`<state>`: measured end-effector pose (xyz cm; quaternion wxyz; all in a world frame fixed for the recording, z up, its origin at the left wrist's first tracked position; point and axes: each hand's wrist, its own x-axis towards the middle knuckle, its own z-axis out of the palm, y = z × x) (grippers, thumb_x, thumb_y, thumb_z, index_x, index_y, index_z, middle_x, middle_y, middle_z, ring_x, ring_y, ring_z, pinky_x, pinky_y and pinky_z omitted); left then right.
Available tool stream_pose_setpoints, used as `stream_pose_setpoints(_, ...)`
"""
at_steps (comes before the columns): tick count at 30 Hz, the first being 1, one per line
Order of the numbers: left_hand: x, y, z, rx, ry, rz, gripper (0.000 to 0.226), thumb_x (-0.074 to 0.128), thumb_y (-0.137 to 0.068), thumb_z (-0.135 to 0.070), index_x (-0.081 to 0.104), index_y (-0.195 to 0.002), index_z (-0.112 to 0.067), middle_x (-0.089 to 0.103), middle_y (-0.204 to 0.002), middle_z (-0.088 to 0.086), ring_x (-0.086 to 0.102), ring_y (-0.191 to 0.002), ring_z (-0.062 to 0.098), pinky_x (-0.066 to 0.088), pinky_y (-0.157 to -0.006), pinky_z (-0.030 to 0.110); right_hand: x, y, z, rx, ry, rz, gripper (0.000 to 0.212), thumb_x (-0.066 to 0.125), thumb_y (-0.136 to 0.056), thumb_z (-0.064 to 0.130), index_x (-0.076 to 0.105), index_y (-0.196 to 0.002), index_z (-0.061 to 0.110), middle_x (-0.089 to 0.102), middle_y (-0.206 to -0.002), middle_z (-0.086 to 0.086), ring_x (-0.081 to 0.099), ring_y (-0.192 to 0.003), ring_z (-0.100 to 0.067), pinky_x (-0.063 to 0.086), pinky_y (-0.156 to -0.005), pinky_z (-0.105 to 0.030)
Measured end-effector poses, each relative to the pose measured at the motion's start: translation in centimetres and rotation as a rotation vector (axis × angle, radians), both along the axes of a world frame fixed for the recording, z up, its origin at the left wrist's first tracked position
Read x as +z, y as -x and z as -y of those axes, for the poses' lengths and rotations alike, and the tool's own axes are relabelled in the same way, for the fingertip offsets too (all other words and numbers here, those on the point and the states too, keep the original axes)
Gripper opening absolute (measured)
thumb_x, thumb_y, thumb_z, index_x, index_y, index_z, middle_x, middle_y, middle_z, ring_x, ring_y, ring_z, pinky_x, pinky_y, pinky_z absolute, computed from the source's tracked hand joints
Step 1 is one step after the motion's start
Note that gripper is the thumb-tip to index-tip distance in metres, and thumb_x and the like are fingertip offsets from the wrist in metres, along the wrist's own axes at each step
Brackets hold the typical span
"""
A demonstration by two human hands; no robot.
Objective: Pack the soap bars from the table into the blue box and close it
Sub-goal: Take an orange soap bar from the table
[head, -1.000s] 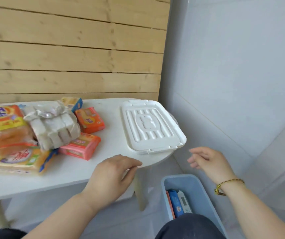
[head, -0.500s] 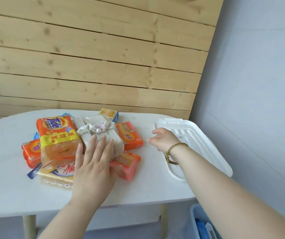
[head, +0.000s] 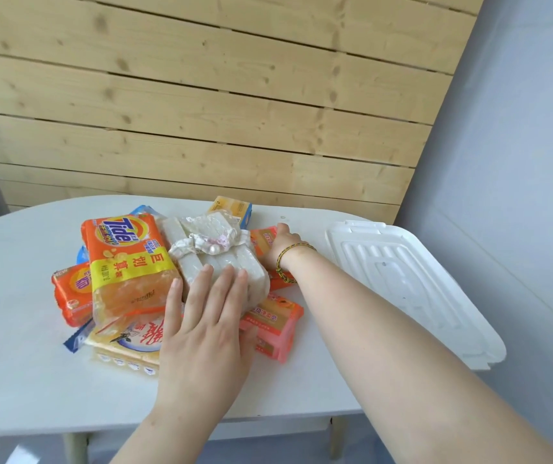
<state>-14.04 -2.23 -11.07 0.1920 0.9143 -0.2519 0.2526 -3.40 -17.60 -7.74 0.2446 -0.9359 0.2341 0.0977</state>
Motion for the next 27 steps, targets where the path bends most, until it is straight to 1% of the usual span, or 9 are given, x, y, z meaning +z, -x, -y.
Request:
stream_pose_setpoints(6,-0.1,0.0,0.0,0.012,0.003,0.045,0.055,0.04,-0.072,-0.031,0.057,-0.116,-0.003,0.066,-0.115,0.013,0.034,-0.118,0.026,0.018,-0.103,0.045,0.2,0.5,0.3,0.054,0.077,-0.032,0.075,0.062,-0.081,0.027,0.015,-0.139,0.013,0.034,-0.139,-0.015,0.035,-0.129,-0.033,0.038,-0.098,-0.037)
stream_pose_setpoints(9,0.0,0.1,0.0,0.014,0.021,0.04,0.056,0.039,-0.072,-0.032,0.057,-0.116,-0.003,0.066,-0.115,0.013,0.034,-0.118,0.026,0.015,-0.104,0.045,0.2,1.4,0.7,0.075,0.092,-0.012,0.082,0.065,-0.078,0.031,0.015,-0.14,0.013,0.036,-0.139,-0.014,0.036,-0.129,-0.033,0.038,-0.099,-0.038)
stream_pose_setpoints(13,0.3,0.3,0.2,0.027,0.027,0.018,0.058,0.038,-0.07,-0.033,0.058,-0.115,-0.003,0.066,-0.114,0.014,0.037,-0.119,0.028,0.015,-0.103,0.045,0.6,2.6,1.6,0.042,-0.001,0.102,0.077,0.064,-0.076,0.03,0.021,-0.137,0.01,0.044,-0.134,-0.013,0.043,-0.123,-0.033,0.04,-0.097,-0.038)
stream_pose_setpoints(16,0.5,0.7,0.4,0.045,0.007,0.0,0.055,0.047,-0.069,-0.031,0.059,-0.114,-0.001,0.066,-0.114,0.015,0.052,-0.117,0.038,0.014,-0.101,0.047,1.8,4.1,2.5,-0.006,-0.134,0.238,0.069,0.064,-0.075,0.022,0.029,-0.133,0.011,0.05,-0.128,-0.013,0.05,-0.117,-0.031,0.045,-0.097,-0.04)
stream_pose_setpoints(18,0.9,1.1,0.7,0.064,0.039,-0.053,0.057,0.057,-0.065,-0.028,0.058,-0.114,0.0,0.063,-0.117,0.019,0.05,-0.118,0.043,0.01,-0.101,0.046,2.9,5.8,3.6,-0.037,-0.321,0.332,0.066,0.065,-0.075,0.016,0.032,-0.132,0.014,0.053,-0.124,-0.009,0.056,-0.108,-0.029,0.051,-0.084,-0.036)
stream_pose_setpoints(20,1.5,2.0,1.5,0.044,0.119,-0.087,0.055,0.056,-0.068,-0.029,0.057,-0.115,0.0,0.058,-0.123,0.023,0.044,-0.123,0.044,0.006,-0.102,0.045,4.0,8.5,5.1,-0.042,-0.519,0.386,0.063,0.063,-0.076,0.012,0.035,-0.132,0.021,0.055,-0.113,-0.001,0.062,-0.087,-0.022,0.052,-0.058,-0.024)
stream_pose_setpoints(22,1.9,3.1,2.4,-0.07,0.182,-0.058,0.05,0.046,-0.077,-0.031,0.058,-0.115,-0.001,0.056,-0.126,0.021,0.041,-0.126,0.039,0.008,-0.104,0.042,4.7,11.7,6.9,-0.035,-0.623,0.405,0.057,0.061,-0.079,0.012,0.038,-0.13,0.027,0.056,-0.099,0.007,0.06,-0.071,-0.012,0.049,-0.046,-0.017)
stream_pose_setpoints(25,1.6,5.6,4.6,-0.458,0.297,-0.045,0.042,0.039,-0.088,-0.033,0.062,-0.109,-0.005,0.056,-0.119,0.005,0.041,-0.121,0.02,0.021,-0.105,0.032,4.7,17.1,10.3,-0.063,-0.72,0.463,0.047,0.054,-0.083,0.007,0.044,-0.127,0.02,0.059,-0.092,0.005,0.061,-0.069,-0.013,0.05,-0.065,-0.027)
stream_pose_setpoints(27,1.1,7.6,6.1,-0.65,0.374,-0.148,0.051,0.029,-0.094,-0.04,0.065,-0.104,-0.006,0.054,-0.114,-0.003,0.045,-0.112,0.007,0.028,-0.102,0.014,4.0,21.2,12.8,-0.115,-0.812,0.5,0.033,0.049,-0.085,0.003,0.05,-0.115,0.019,0.064,-0.081,0.003,0.064,-0.058,-0.008,0.052,-0.056,-0.02)
